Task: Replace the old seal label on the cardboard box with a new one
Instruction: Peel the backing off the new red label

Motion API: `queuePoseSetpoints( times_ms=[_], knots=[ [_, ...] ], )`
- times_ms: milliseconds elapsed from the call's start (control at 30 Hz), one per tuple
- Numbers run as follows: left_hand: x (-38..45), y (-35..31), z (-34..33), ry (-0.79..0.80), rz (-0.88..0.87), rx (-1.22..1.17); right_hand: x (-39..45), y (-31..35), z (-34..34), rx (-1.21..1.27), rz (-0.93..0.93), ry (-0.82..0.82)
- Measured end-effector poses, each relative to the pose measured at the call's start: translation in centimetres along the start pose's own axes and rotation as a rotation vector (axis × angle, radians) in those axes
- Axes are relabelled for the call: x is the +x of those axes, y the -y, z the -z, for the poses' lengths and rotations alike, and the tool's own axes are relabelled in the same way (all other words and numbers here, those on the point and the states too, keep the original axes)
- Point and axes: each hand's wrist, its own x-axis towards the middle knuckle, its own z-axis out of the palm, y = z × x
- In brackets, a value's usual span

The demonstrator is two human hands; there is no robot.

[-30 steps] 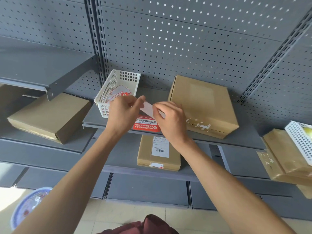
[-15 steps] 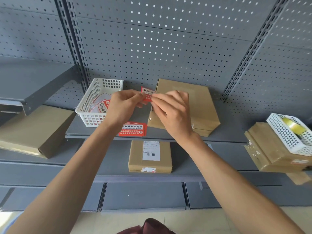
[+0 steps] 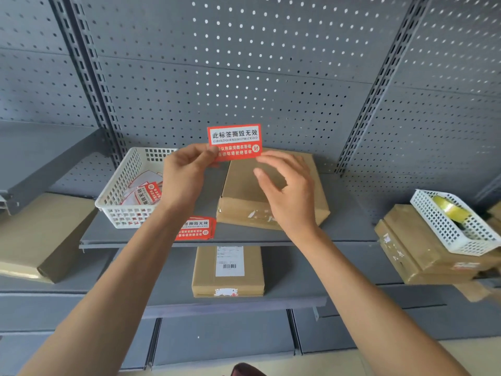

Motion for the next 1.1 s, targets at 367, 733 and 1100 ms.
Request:
queuePoseSetpoints(
  times_ms=[367,733,1100],
  knots=[
    [1.6,-0.5,-1.0,-0.058,0.024,0.006,2.9,0.4,1.5,0.480,-0.474,0.143],
    [2.8,-0.1,-0.5,-0.054,0.064,0.019,3.8,0.4,0.5,0.513,-0.469,0.213],
    [4.3,1.1,0.4,-0.073,0.080,0.044,4.4,-0.3,-1.1,0.516,-0.485,0.252]
  ],
)
